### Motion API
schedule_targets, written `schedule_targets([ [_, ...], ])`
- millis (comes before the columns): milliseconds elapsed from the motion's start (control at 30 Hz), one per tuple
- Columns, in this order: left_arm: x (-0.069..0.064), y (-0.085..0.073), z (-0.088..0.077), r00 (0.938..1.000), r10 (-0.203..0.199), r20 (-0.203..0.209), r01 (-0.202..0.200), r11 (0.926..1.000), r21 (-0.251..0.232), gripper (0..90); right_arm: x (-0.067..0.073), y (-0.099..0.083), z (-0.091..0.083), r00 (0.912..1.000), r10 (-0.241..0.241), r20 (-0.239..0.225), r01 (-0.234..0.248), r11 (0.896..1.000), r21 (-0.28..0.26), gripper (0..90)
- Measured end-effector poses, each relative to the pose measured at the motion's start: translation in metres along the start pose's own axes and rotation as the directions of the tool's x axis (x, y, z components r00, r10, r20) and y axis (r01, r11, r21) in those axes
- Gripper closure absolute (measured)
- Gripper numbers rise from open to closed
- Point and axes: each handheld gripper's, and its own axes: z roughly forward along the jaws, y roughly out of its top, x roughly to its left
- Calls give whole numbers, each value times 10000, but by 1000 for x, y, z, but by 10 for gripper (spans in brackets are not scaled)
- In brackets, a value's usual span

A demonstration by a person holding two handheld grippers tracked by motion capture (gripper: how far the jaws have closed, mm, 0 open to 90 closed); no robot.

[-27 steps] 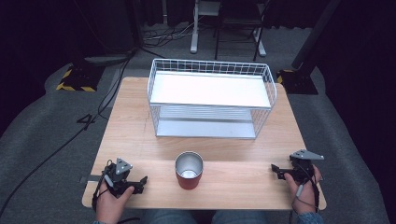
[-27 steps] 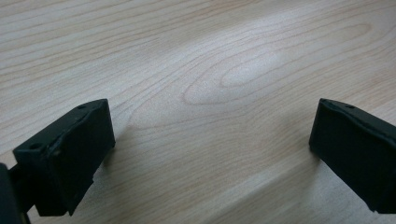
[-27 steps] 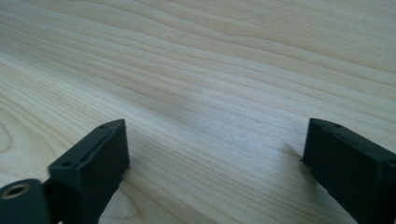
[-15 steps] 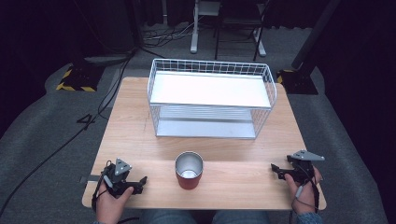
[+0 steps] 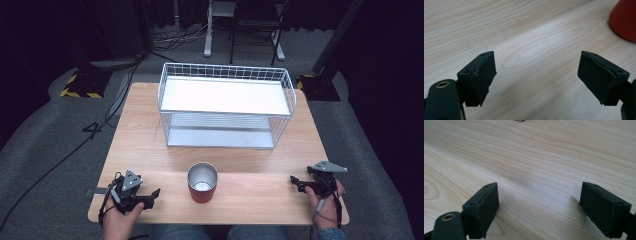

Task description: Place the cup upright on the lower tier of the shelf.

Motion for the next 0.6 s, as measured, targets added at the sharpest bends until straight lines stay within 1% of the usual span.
schedule_targets([
  [33, -3, 0, -1, 10000, 15, 29, -15, 10000, -17, 158, 0, 0, 0, 10000, -1, 1, 1, 10000, 1, 162],
  [67, -5, 1, -3, 9999, 156, 13, -156, 9999, -52, 158, 0, 0, 0, 10000, 1, 1, -1, 10000, 1, 162],
  [100, -5, 1, -3, 9999, 156, 13, -156, 9999, -52, 158, 0, 0, 0, 10000, 1, 0, -1, 10000, 1, 162],
  [133, -11, 1, -6, 9995, 318, 66, -317, 9993, -185, 158, 0, 0, 0, 10000, 1, 0, -1, 10000, 2, 162],
  [167, -14, 1, -8, 9992, 371, 155, -367, 9990, -240, 158, 0, 0, 0, 10000, 1, -1, -1, 10000, 1, 163],
  [200, -14, 1, -8, 9992, 371, 155, -367, 9990, -240, 158, 0, 0, 0, 10000, 1, -1, -1, 10000, 1, 163],
  [233, -20, 1, -10, 9987, 436, 256, -423, 9979, -489, 158, 0, 0, 0, 10000, 4, 0, -4, 10000, 3, 163],
  [333, -28, -1, -13, 9973, 633, 369, -604, 9954, -750, 158, 0, 0, 0, 10000, 3, 0, -3, 10000, 4, 162],
  [367, -31, -1, -14, 9967, 671, 464, -628, 9941, -889, 159, 0, 0, 0, 10000, 3, 2, -3, 10000, 4, 162],
  [400, -34, -2, -15, 9964, 619, 570, -557, 9930, -1042, 159, 0, 0, 0, 10000, 3, 2, -3, 10000, 4, 162],
  [433, -37, -2, -16, 9954, 605, 744, -511, 9913, -1217, 158, 0, 0, 0, 10000, 4, 2, -4, 10000, 3, 162],
  [467, -39, -2, -18, 9941, 704, 827, -586, 9888, -1374, 158, 0, 0, 0, 10000, 1, 2, -1, 10000, 4, 162],
  [500, -42, -2, -18, 9930, 667, 977, -510, 9865, -1553, 158, 0, 0, 0, 10000, 1, 0, -1, 10000, 4, 163],
  [533, -44, -1, -20, 9916, 768, 1038, -581, 9834, -1719, 158, 0, 0, 0, 10000, 1, 2, -1, 10000, 4, 162],
  [567, -46, 0, -20, 9906, 679, 1185, -444, 9807, -1906, 158, 0, 0, 0, 10000, 2, 2, -2, 10000, 6, 162],
  [600, -48, 0, -20, 9890, 690, 1312, -408, 9777, -2061, 157, 0, 0, 0, 10000, 3, 2, -3, 10000, 5, 163],
])
